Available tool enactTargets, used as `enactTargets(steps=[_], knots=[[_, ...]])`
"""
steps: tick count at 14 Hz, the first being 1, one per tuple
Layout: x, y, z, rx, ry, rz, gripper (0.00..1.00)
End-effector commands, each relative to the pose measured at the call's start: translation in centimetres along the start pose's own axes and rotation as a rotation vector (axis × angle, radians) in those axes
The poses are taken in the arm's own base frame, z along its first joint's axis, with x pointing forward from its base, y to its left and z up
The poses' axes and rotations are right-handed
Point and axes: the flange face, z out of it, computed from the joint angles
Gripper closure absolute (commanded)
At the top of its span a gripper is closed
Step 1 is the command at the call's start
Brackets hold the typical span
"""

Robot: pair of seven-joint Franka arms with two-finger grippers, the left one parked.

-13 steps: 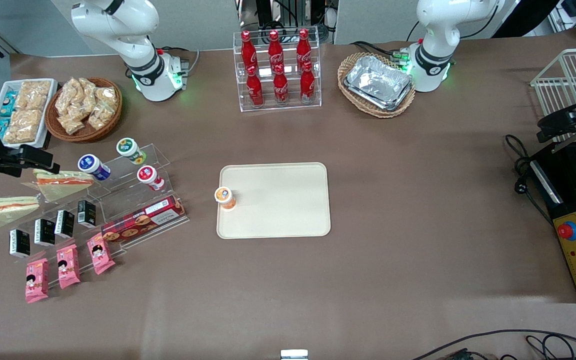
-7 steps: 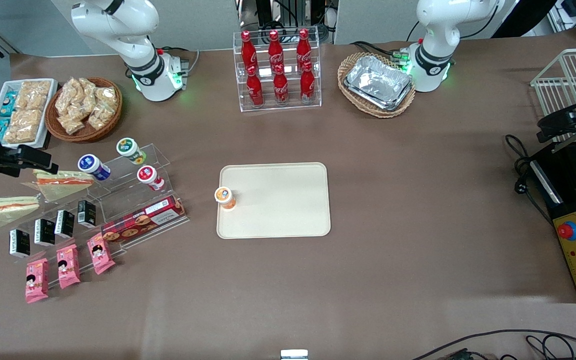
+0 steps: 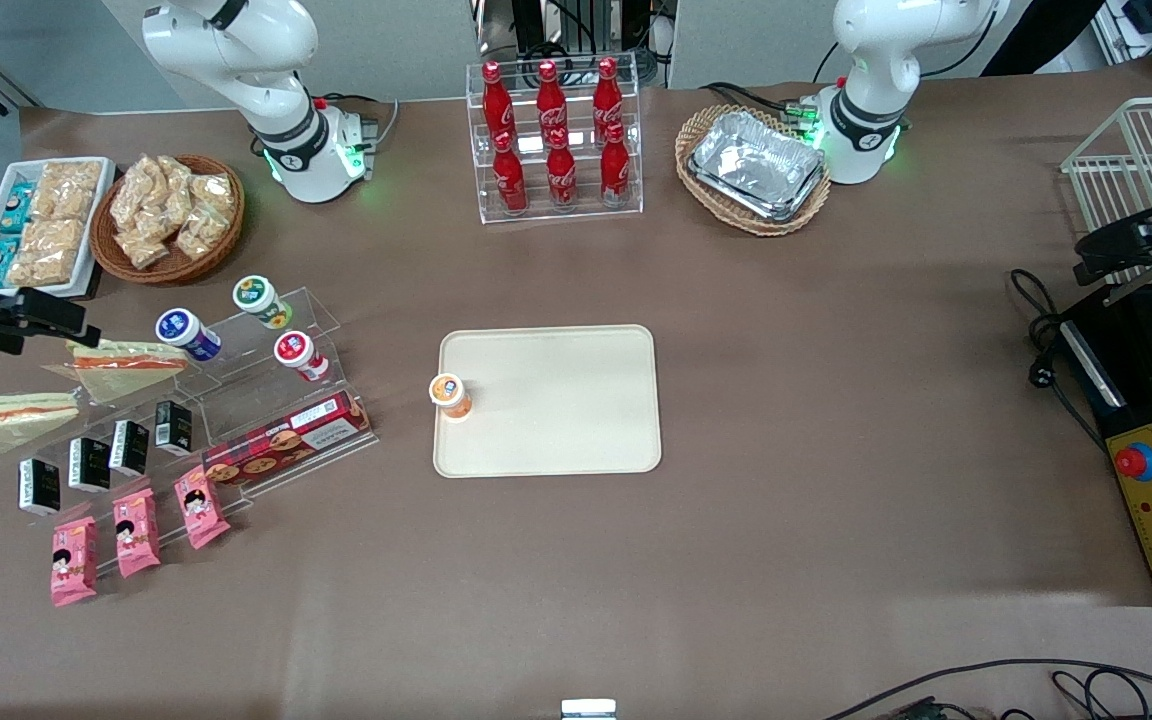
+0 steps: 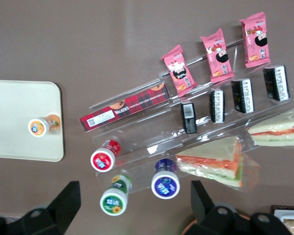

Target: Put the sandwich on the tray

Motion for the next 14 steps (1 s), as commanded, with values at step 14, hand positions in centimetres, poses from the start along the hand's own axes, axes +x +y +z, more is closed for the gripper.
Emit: enactTargets(steps=[14], knots=[[-0.6,10.0,-1.3,-0.119,0.019,-0.849,0.00]])
